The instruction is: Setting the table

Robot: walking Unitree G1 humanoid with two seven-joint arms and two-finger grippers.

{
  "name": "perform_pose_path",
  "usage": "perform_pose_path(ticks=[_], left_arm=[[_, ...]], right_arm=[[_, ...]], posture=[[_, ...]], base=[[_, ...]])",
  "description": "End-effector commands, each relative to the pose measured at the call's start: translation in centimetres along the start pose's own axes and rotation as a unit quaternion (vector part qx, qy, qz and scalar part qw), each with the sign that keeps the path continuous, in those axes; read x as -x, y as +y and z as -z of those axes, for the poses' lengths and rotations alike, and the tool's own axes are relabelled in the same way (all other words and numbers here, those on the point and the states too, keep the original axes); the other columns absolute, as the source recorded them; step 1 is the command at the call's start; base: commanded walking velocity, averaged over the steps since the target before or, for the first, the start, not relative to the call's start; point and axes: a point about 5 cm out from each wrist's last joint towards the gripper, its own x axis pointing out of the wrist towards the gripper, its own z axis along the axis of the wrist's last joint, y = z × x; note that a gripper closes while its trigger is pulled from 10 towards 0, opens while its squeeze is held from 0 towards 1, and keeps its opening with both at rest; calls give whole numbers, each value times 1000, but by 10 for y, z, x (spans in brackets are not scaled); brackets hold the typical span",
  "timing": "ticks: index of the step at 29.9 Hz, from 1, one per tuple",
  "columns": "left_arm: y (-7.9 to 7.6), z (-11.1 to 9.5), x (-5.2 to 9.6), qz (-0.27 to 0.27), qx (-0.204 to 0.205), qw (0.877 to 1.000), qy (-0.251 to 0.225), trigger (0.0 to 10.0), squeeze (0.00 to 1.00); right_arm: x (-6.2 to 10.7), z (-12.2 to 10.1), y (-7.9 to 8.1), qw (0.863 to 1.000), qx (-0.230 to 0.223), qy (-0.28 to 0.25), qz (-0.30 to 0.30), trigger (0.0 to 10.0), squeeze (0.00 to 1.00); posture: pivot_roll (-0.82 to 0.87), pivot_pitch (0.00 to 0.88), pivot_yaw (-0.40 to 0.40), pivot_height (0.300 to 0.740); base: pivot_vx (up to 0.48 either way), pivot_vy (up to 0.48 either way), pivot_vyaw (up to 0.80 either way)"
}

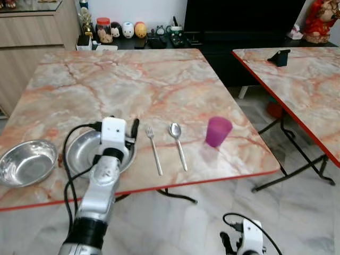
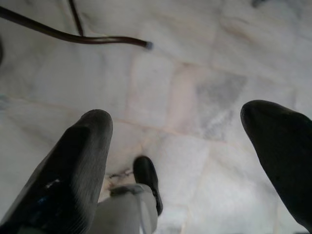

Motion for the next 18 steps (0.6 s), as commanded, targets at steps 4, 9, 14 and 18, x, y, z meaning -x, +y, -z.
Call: perform_pose_path(ticks=[4, 9, 14, 18], left_arm=[[4, -5, 0, -10, -6, 1000, -13, 10000, 0], [4, -6, -1, -11, -2, 1000, -12, 10000, 0], [4, -6, -1, -9, -9, 1000, -12, 10000, 0], [5, -6, -1, -13, -18, 1000, -12, 10000, 0]], right_arm=[[0, -2, -2, 1000, 2, -6, 1, 10000, 0], [0, -1, -2, 1000, 2, -5, 2, 10000, 0], [0, -2, -2, 1000, 3, -5, 1, 10000, 0], [0, -1, -2, 1000, 4, -5, 1, 10000, 0]], posture=[[87, 0, -59, 740], [86, 0, -59, 740], [88, 0, -59, 740], [89, 0, -60, 740]], base=[[0, -478, 0], [0, -90, 0], [0, 0, 0], [0, 0, 0]])
